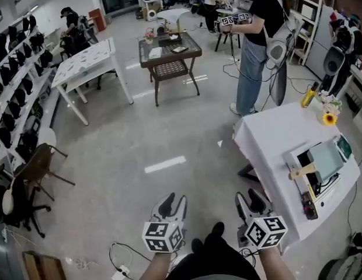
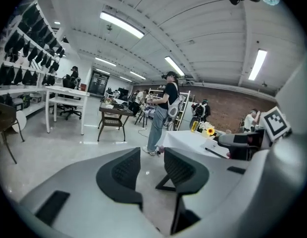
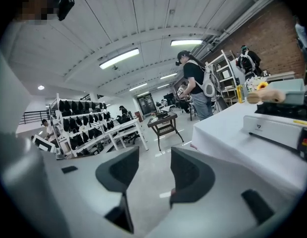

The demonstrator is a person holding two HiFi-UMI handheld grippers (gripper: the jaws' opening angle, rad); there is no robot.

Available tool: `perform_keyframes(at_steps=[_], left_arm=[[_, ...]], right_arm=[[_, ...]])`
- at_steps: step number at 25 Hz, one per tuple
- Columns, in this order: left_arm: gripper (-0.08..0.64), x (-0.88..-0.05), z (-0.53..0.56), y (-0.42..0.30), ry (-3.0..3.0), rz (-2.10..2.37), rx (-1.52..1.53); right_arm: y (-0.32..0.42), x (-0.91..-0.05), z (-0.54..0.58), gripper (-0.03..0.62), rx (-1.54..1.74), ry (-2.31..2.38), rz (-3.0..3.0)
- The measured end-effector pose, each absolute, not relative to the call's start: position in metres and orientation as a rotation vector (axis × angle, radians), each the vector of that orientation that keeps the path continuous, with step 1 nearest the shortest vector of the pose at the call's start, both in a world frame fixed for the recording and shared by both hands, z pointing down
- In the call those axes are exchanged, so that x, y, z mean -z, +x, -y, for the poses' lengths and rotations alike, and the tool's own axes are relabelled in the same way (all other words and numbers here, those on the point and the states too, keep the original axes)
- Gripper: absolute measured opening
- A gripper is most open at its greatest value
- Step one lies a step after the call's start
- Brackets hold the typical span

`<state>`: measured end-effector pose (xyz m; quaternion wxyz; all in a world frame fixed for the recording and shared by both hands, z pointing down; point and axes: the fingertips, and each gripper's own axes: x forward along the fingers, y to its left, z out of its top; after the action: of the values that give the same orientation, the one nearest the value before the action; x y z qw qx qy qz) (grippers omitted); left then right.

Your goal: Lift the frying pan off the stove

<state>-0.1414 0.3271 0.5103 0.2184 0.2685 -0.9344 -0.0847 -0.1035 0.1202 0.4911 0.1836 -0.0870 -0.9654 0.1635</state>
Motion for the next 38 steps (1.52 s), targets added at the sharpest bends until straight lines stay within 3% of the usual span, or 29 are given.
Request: perform_keyframes(at_steps=[14, 38], left_arm=[[0.133, -0.52, -0.106, -0.225, 1.271, 2.365, 0.054], [0.133, -0.523, 0.116, -0.223, 1.977, 1.832, -0.154]], right_arm=[[-0.073, -0.523, 0.054, 0.192, -0.629, 0.337, 2.728], [-0.024, -0.497, 0.155, 0.183, -0.872, 1.196, 2.709]])
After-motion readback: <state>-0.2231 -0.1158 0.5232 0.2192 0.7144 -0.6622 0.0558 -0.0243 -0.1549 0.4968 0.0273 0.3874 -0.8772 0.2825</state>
